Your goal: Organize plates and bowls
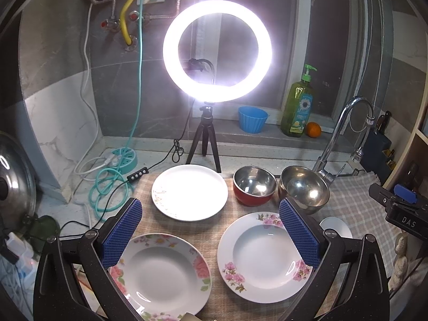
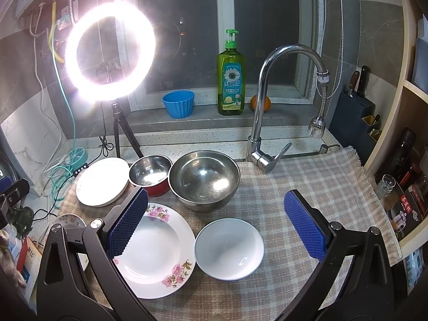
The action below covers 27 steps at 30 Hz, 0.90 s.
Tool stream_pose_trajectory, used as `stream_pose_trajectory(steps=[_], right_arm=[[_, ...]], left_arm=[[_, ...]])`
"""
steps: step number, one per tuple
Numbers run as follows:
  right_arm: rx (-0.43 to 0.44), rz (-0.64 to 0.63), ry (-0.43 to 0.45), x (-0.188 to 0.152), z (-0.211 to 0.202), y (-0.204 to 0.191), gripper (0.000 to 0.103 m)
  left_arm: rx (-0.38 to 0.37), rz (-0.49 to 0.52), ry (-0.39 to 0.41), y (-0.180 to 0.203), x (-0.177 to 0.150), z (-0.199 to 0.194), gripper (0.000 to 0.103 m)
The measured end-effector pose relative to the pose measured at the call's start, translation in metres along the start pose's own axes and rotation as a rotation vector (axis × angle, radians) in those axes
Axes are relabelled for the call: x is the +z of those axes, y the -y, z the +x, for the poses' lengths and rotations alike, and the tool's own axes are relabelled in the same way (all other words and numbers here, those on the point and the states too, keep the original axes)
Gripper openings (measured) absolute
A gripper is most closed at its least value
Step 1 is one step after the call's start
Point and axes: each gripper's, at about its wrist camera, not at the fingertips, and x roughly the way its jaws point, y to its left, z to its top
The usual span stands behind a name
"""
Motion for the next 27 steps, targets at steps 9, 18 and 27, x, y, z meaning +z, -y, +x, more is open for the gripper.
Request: stream_pose_trajectory(steps=[9, 18, 27], right_arm=[[0.001, 0.001, -0.003, 0.000, 0.002, 0.000, 0.103], [-0.001, 0.001, -0.026, -0.004, 0.013, 0.001, 0.103], [0.036, 0.021, -0.107, -0.019, 0.026, 0.012, 0.103]], left_arm=[[0.000, 0.000, -0.001, 0.000, 0.000, 0.000, 0.102], [-0.008, 0.007, -0.011, 0.005, 0.001, 0.004, 0.102], [-0.026, 0.019, -0.080, 0.000, -0.005, 0.025, 0.102]])
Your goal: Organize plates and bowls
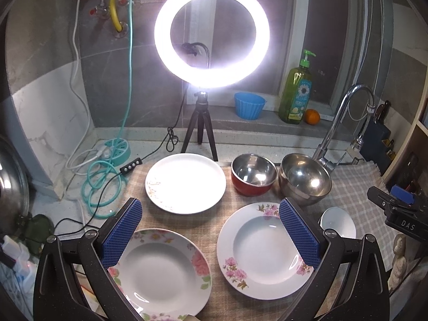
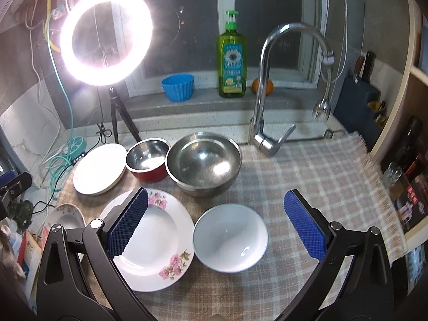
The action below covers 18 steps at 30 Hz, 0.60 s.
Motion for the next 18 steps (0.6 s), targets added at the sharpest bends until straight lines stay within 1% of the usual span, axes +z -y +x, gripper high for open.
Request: stream_pose_trajectory(steps=[2, 4, 9, 10, 12, 13, 14, 15, 18], right_arm=[[0.011, 0.009, -0.021, -0.003, 0.002, 0.004, 0.103], [0.022, 0.017, -0.035, -0.007, 0.005, 0.007, 0.103], [0.038, 0.030, -0.090, -0.022, 0.009, 0.016, 0.089], [0.044, 0.033, -0.101, -0.024, 0.010, 0.016, 0.088], [0.072, 0.046, -0.138, -0.032, 0.014, 0.020, 0.078], [0.084, 0.054, -0.157, -0.035, 0.015, 0.021, 0.075], [0.098, 0.062, -0.173, -0.039, 0.016, 0.022, 0.070], [0.120, 0.073, -0.195, -0.045, 0.018, 0.024, 0.065], [0.167, 0.088, -0.263, -0.063, 0.022, 0.024, 0.056]], left_arm=[[-0.015, -0.003, -0.022, -0.003, -0.002, 0.005, 0.097], [-0.025, -0.007, -0.043, -0.005, -0.003, 0.008, 0.094], [-0.045, 0.003, -0.095, -0.009, -0.009, 0.020, 0.080], [-0.051, 0.003, -0.106, -0.009, -0.009, 0.023, 0.075], [-0.069, 0.005, -0.131, -0.012, -0.011, 0.029, 0.070], [-0.077, 0.005, -0.142, -0.013, -0.012, 0.032, 0.066], [-0.090, 0.005, -0.154, -0.014, -0.013, 0.035, 0.061], [-0.101, 0.005, -0.169, -0.015, -0.012, 0.039, 0.059], [-0.139, 0.016, -0.210, -0.015, -0.014, 0.052, 0.055]])
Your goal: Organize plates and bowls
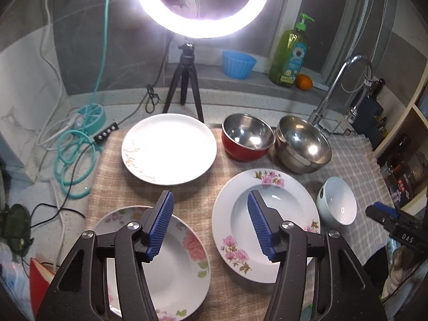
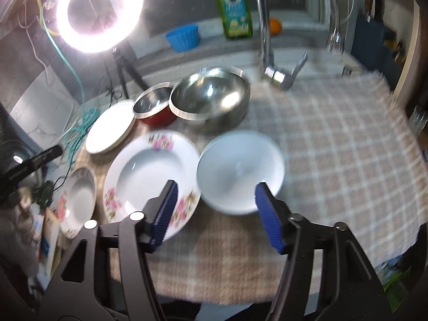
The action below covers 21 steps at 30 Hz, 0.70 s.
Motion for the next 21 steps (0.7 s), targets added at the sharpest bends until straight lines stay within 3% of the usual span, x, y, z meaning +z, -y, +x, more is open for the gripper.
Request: stream_pose_trajectory(steps=[5, 9, 14, 16, 21], right_arm=[[0.076, 0.030, -0.095, -0.023, 0.020, 0.000, 0.050], [0.106, 0.061, -0.125, -0.029, 0.033, 0.004, 0.048], [0.146, 0.135, -0.161, -0.030, 0.049, 0.011, 0.040], [0.162, 0.160, -0.172, -0.031, 0.053, 0.012, 0.033], [0.180, 0.180, -0.193, -0.033, 0.063, 0.012, 0.033]], left_arm=[[-0.070, 0.016, -0.101, -0.004, 0.004, 0.028, 0.045], [-0.129, 0.025, -0.184, -0.005, 0.011, 0.055, 0.041], [-0.181, 0.047, -0.266, -0.005, 0.018, 0.085, 0.028], [-0.196, 0.060, -0.296, -0.003, 0.020, 0.095, 0.026], [-0.206, 0.094, -0.338, 0.000, 0.021, 0.110, 0.021]])
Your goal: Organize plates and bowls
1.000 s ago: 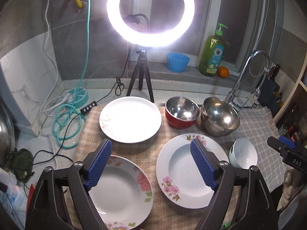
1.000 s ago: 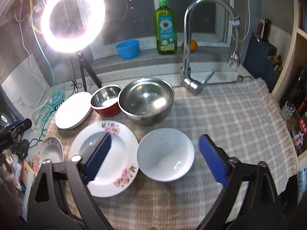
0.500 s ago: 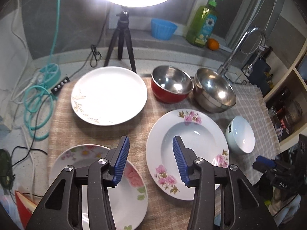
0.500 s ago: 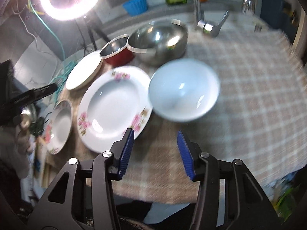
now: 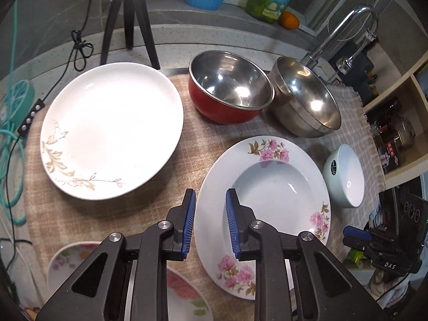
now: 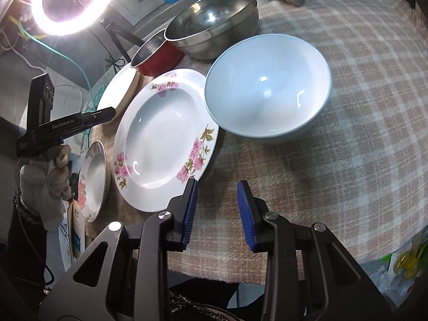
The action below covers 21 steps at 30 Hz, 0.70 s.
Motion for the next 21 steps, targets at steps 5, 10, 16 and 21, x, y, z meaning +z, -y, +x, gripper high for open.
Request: stream_pose_trajectory(steps=[5, 10, 16, 21], right_arm=[[0.037, 0.041, -0.023, 0.005, 0.010, 0.003, 0.026], [0.054, 0.036, -0.032, 0.009, 0.015, -0.001, 0.023], [0.071, 0.040, -0.053, 0.012, 0.023, -0.001, 0.018], [0.075, 0.032, -0.067, 0.013, 0.029, -0.002, 0.016]], left_arm=[[-0.015, -0.012, -0.030, -0.008, 0.007, 0.011, 0.020], [-0.026, -0.011, -0.053, -0.011, 0.010, 0.019, 0.019], [-0.033, -0.017, -0.069, -0.013, 0.013, 0.026, 0.019], [-0.038, -0.018, -0.083, -0.014, 0.015, 0.030, 0.019]])
